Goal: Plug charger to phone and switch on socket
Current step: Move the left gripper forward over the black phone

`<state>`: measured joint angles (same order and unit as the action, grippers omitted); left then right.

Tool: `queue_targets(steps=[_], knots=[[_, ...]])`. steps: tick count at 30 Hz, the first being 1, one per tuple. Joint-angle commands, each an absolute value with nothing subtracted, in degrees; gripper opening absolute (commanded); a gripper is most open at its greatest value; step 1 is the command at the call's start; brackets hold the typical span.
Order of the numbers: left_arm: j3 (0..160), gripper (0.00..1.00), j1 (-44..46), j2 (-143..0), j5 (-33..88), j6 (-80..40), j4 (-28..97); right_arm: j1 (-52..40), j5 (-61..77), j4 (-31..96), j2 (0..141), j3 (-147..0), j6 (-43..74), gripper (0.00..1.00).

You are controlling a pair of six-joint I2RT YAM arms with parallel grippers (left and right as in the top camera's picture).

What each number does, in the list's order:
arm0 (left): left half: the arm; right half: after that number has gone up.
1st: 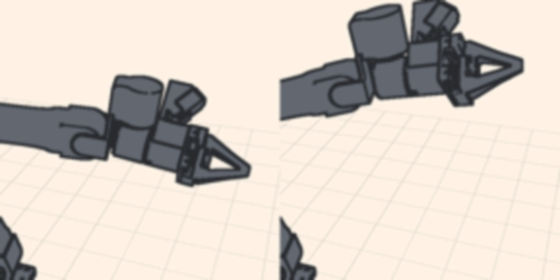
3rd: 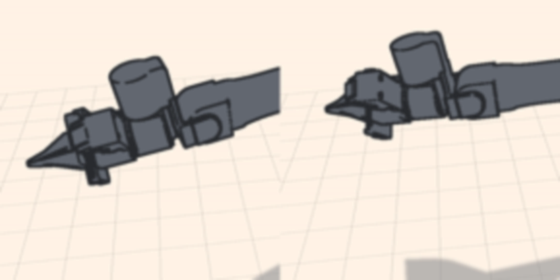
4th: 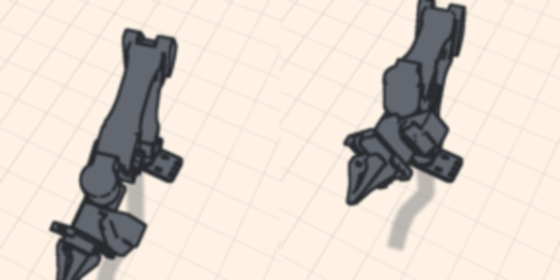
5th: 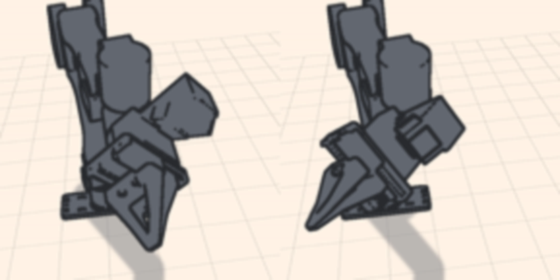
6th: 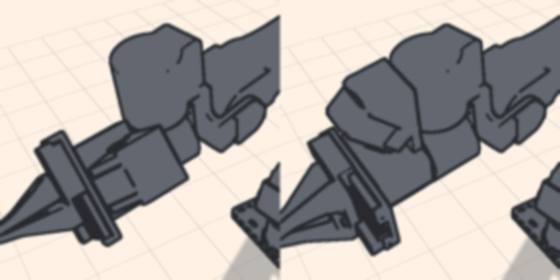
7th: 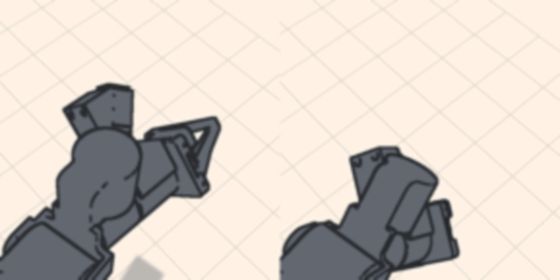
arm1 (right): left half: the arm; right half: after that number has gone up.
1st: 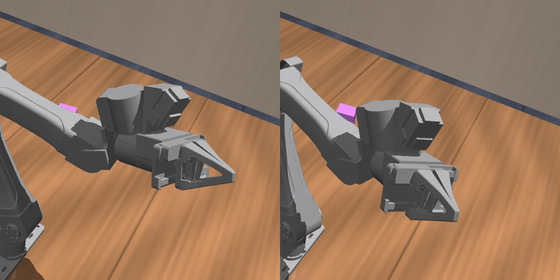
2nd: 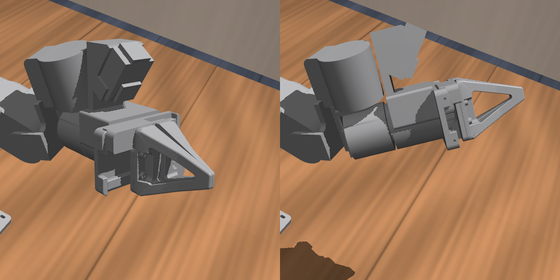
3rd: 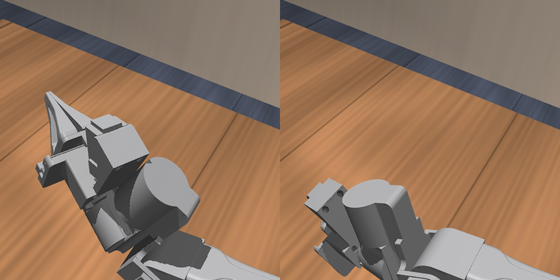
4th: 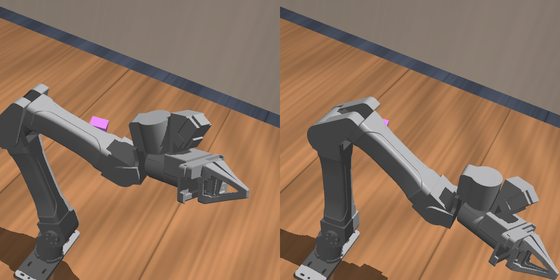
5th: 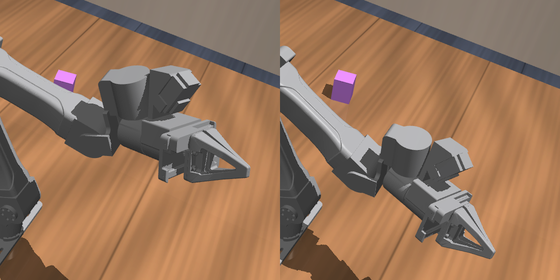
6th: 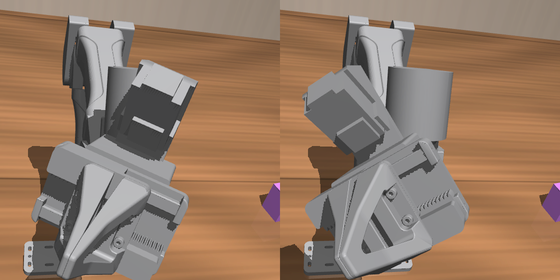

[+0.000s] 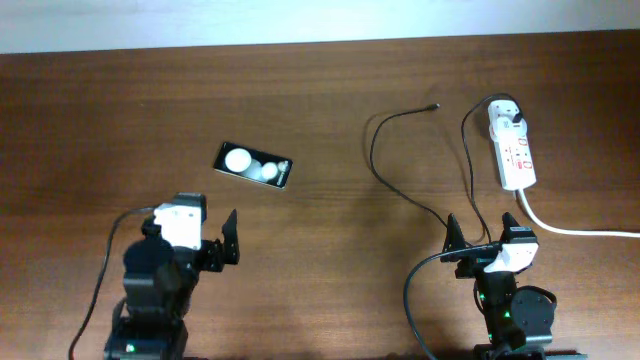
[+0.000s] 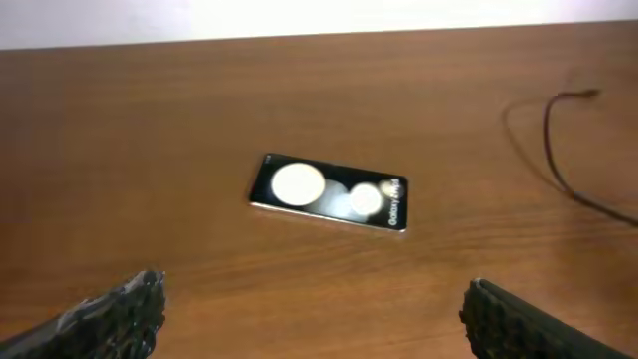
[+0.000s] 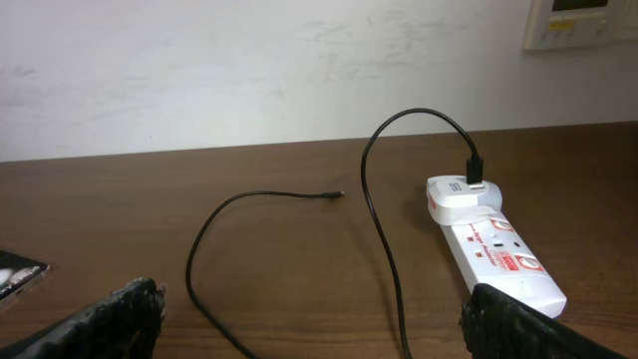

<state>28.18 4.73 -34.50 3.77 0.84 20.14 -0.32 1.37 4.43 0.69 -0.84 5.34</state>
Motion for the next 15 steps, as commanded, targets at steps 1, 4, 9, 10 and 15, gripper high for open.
queue_targets(steps=[1,4,9,10,15], knots=[[31.5,0.99,4.6,-39.4,10.3,0.5,21.2,-0.7,1.3,4.4,0.2,-0.3,4.9,0.99],[31.5,0.99,4.6,-41.1,10.3,0.5,23.3,-0.7,1.2,4.4,0.2,-0.3,4.9,0.99],[32.4,0.99,4.6,-41.3,10.3,0.5,26.9,-0.7,1.3,4.4,0.2,-0.3,4.9,0.99],[33.1,0.99,4.6,-41.3,10.3,0.5,28.0,-0.7,1.2,4.4,0.2,-0.3,4.9,0.99],[37.1,0.99,4.6,-41.3,10.1,0.5,33.6,-0.7,1.3,4.4,0.2,-0.3,4.9,0.99]])
